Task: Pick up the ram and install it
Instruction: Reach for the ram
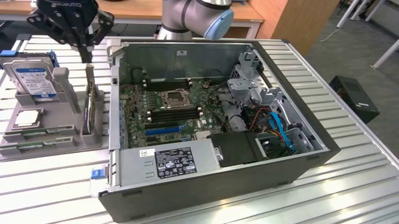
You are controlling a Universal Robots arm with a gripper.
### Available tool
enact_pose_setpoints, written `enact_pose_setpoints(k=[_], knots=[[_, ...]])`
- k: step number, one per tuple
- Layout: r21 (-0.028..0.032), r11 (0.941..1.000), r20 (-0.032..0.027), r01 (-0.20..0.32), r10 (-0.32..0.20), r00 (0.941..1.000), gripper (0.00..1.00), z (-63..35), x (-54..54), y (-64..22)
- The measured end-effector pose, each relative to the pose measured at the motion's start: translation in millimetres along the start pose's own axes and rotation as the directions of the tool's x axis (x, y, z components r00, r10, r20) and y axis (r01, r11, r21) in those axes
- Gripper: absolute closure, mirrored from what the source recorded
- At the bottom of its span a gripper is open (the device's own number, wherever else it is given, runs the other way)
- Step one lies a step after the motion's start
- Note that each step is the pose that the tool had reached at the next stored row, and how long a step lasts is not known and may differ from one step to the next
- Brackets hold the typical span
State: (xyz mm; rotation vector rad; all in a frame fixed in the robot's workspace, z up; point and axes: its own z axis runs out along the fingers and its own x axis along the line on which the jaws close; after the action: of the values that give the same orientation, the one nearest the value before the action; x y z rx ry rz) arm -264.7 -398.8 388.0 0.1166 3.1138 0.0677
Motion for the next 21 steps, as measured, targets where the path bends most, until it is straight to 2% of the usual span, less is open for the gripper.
enact_pose_setpoints(k=[8, 21], knots=[[0.0006, 1.0, -0.0002, 0.0, 0.0, 1.0, 0.89, 0.0, 26.9, -2.1], [0.0014, 1.0, -0.0014, 0.0, 0.0, 1.0, 0.89, 0.3, 61.2, -4.6]])
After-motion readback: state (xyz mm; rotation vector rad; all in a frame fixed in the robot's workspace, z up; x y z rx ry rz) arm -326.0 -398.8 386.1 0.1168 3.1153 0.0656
